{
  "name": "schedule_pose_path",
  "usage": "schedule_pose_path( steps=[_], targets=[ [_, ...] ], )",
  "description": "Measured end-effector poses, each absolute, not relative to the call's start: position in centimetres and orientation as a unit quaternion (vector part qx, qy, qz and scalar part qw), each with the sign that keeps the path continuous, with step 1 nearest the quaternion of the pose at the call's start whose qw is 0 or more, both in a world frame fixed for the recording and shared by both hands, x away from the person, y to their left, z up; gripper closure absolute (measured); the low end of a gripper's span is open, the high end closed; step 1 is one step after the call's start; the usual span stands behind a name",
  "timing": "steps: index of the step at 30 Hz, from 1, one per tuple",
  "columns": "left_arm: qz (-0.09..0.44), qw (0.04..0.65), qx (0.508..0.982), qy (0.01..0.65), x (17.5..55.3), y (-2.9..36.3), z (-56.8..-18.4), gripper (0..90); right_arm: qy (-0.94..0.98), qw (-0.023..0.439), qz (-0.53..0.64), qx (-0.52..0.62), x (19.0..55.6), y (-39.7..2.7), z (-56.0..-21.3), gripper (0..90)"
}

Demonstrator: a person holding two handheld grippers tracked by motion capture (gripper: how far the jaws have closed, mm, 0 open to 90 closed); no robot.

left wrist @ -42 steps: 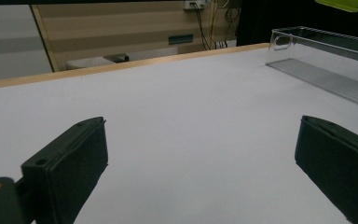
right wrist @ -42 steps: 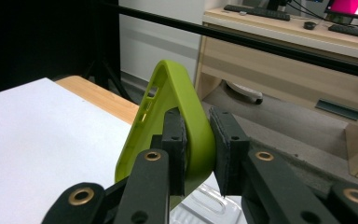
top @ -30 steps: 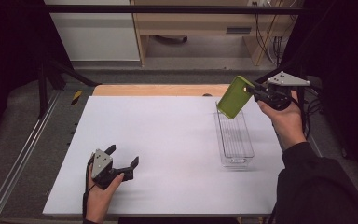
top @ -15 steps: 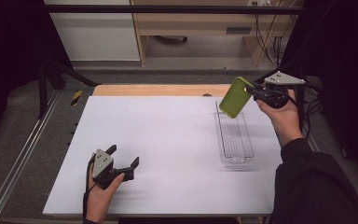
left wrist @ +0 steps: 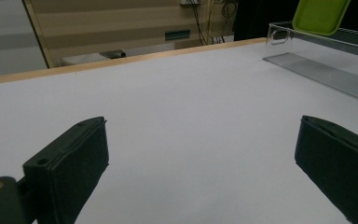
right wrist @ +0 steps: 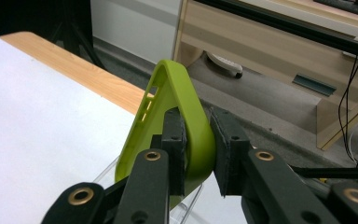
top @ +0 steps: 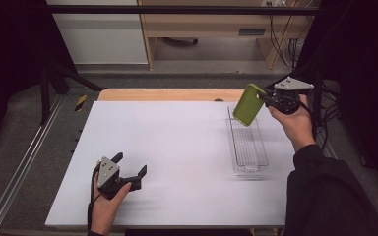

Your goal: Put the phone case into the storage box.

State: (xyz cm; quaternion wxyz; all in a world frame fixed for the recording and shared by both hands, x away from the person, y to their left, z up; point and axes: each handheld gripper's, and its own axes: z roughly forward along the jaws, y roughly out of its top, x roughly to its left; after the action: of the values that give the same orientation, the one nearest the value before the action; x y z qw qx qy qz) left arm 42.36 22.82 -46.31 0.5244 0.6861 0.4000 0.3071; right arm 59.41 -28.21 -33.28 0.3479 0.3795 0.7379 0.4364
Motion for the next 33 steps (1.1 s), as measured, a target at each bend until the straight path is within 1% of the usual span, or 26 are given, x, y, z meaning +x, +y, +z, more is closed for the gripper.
schedule_pose_path(
  steps=[18,33],
  targets=[
    [0.305,0.523,0.688,0.401,42.4,22.8,-46.4,2.2,0.757,0.344,0.412,0.373,61.1,-27.0,-35.3,76.4],
    [0.304,0.522,0.688,0.402,42.4,22.8,-46.4,2.3,0.757,0.347,0.406,0.377,61.5,-26.6,-36.6,76.4]
  ],
)
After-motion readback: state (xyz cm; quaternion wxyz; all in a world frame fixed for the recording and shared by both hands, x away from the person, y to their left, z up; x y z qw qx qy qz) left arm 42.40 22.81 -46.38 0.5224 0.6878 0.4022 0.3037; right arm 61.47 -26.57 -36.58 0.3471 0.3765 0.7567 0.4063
